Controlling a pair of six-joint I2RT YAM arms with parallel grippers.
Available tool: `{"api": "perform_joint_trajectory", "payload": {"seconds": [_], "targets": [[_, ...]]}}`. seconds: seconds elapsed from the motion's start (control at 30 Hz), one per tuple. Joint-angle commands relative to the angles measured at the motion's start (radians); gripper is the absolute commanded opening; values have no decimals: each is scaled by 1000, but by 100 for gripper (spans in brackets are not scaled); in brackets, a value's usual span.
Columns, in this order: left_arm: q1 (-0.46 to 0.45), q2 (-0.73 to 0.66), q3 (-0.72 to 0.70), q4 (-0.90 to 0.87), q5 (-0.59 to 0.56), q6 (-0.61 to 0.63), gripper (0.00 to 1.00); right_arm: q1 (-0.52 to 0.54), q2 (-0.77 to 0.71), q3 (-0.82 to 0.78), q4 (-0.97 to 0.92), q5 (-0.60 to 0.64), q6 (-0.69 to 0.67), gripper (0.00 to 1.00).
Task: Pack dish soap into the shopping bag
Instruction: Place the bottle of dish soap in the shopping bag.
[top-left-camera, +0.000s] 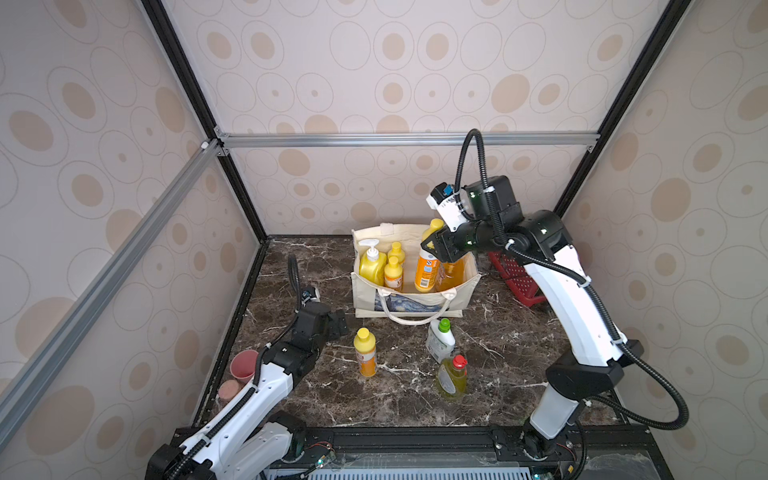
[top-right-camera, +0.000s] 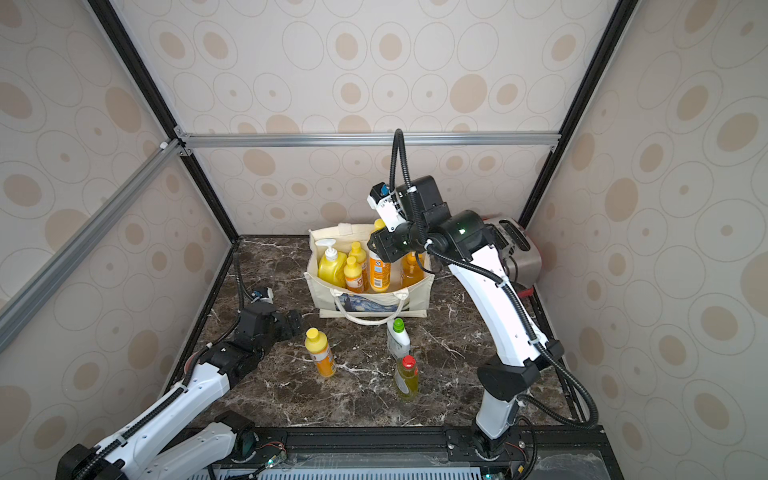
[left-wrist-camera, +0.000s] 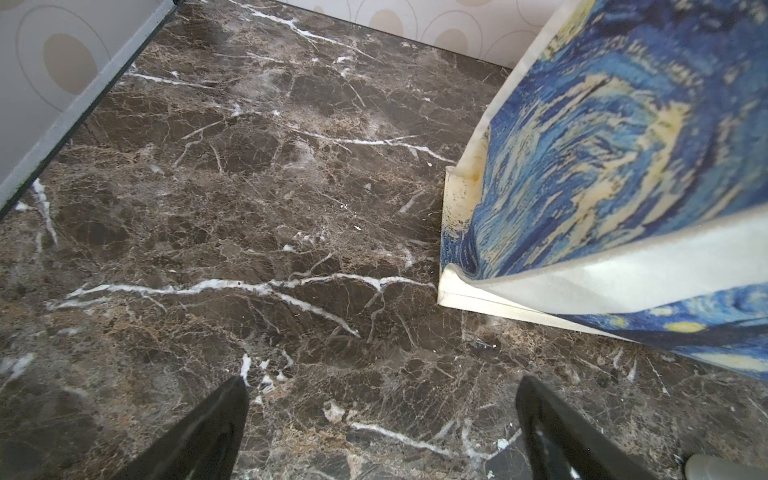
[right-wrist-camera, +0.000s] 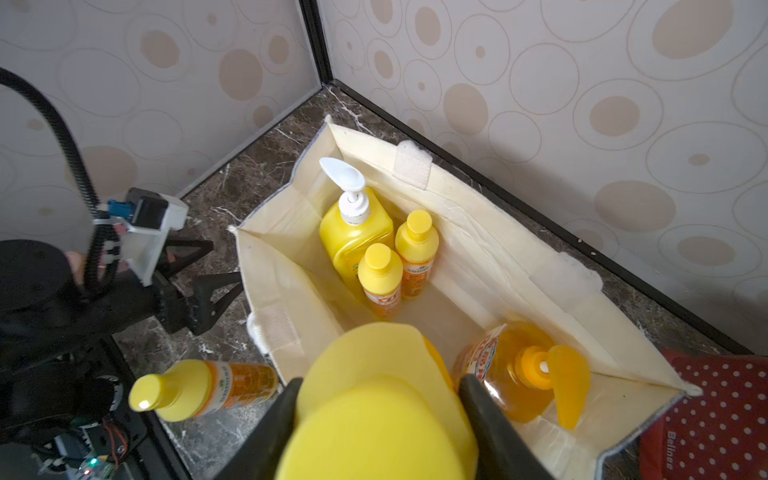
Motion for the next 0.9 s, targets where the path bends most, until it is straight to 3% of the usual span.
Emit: {"api": "perform_joint_trajectory", "payload": {"seconds": [0.0,0.3,0.67,0.87], "targets": [[2,-7,35,15,-6,2,99,-3,6,-10,163,55,-36,39],[1,-10,31,19,-1,3,99,-3,36,-247,348,139,-27,37],[1,-8,34,21,2,4,99,3,-33,-552,541,45,60,37],[2,-13,31,21,3,5,99,14,-19,-629,638,38,67,37]]}}
